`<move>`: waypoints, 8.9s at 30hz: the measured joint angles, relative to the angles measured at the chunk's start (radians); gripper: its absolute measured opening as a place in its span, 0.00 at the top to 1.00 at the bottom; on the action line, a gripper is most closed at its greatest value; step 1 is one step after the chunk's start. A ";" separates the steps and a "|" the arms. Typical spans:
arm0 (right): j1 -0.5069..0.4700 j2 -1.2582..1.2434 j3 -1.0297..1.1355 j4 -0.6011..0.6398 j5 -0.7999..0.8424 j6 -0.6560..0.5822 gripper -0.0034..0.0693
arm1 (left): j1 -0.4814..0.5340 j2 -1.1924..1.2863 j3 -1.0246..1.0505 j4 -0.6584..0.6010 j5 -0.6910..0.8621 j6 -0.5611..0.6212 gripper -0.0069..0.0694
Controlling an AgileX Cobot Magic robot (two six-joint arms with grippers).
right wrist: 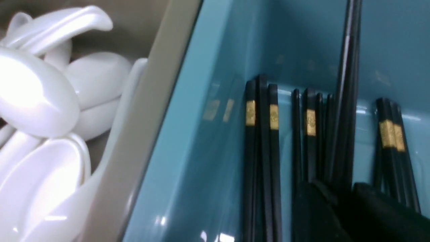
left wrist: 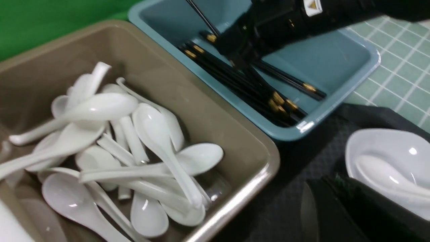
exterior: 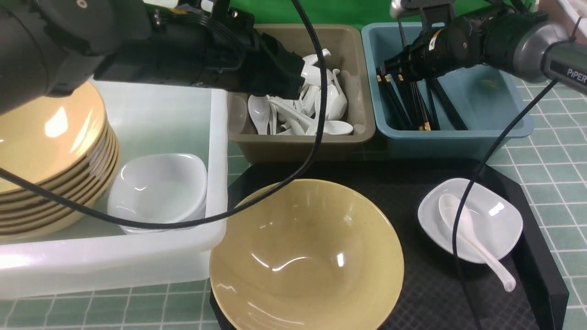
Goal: On blue table put chopsticks spoon bowls plates into blue grey white boxes.
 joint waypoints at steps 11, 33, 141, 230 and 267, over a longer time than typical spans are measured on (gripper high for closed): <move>0.001 -0.120 -0.280 0.004 0.631 -0.116 0.32 | 0.000 -0.176 -0.001 0.045 0.048 0.051 0.91; 0.065 -0.752 0.728 0.151 0.618 -0.267 0.30 | 0.000 -0.310 0.070 0.078 0.456 0.092 0.91; 0.253 -0.888 0.550 0.222 0.675 -0.467 0.86 | -0.150 0.387 -0.340 0.710 0.602 -0.466 0.27; 0.675 -0.426 -0.202 0.296 0.648 -0.715 0.89 | 1.030 -0.024 -0.146 0.483 0.504 -0.637 0.13; 0.186 -1.341 0.874 0.031 0.758 -0.344 0.89 | -0.343 0.546 -0.483 0.432 0.362 -0.693 0.15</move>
